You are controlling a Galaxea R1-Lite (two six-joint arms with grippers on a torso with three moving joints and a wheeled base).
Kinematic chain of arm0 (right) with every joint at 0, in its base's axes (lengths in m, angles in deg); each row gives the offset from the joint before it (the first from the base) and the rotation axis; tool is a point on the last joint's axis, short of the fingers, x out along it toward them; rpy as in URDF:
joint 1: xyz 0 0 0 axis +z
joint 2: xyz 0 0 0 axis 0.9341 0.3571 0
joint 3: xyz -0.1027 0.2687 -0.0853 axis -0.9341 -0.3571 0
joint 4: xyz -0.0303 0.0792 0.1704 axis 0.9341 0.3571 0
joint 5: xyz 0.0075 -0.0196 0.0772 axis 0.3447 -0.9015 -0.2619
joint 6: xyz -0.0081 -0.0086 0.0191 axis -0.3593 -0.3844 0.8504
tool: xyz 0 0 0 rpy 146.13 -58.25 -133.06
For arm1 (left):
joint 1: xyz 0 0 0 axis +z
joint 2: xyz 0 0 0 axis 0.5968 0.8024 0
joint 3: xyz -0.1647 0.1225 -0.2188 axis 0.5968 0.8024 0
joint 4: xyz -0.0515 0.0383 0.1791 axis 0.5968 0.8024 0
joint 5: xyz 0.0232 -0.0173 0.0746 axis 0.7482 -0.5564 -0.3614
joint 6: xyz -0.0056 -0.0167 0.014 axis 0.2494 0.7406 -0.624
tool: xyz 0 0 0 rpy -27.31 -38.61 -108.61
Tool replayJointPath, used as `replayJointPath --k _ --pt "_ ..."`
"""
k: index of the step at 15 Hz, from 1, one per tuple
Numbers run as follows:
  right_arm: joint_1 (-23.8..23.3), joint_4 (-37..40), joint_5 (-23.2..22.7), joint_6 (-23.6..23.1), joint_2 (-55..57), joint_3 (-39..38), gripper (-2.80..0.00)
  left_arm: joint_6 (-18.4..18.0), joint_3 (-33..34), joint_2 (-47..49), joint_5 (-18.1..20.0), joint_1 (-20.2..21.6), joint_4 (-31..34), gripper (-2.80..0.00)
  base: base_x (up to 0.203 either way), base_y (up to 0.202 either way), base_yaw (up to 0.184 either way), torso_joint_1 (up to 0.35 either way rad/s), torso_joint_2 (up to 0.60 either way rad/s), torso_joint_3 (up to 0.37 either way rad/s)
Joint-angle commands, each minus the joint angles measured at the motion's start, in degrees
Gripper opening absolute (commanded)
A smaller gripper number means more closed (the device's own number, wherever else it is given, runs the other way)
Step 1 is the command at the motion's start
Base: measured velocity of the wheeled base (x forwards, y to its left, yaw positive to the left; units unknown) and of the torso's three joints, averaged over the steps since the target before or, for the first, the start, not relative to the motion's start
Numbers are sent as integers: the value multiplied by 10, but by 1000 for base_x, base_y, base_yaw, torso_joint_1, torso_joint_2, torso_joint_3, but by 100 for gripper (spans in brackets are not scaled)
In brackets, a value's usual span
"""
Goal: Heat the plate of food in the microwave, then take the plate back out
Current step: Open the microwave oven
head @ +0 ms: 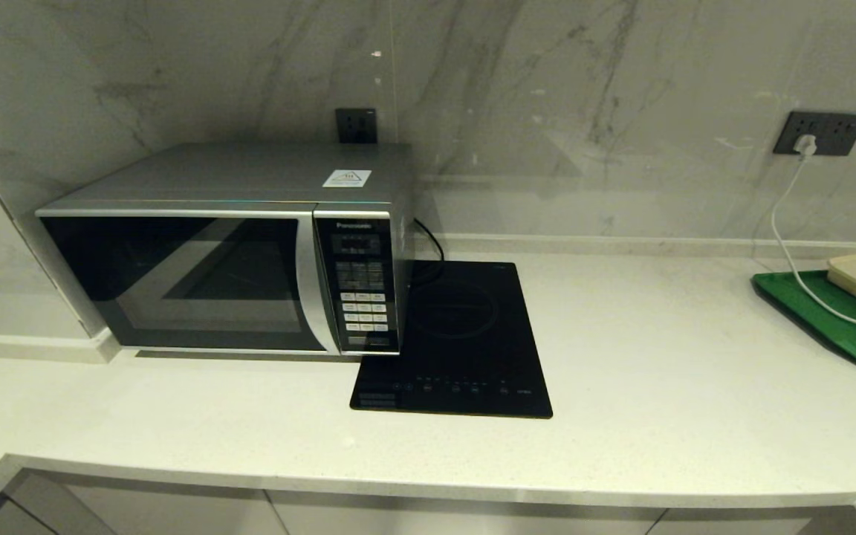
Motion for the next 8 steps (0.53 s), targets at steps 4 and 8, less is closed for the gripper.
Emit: replayJointPath --k 4,8 --pt "0 0 0 0 -1 0 -280 137 -151 145 106 -14 275 -280 0 0 0 0 0 0" --pt "-1 0 0 0 -1 0 -280 205 -127 150 119 -22 318 -280 0 0 0 0 0 0"
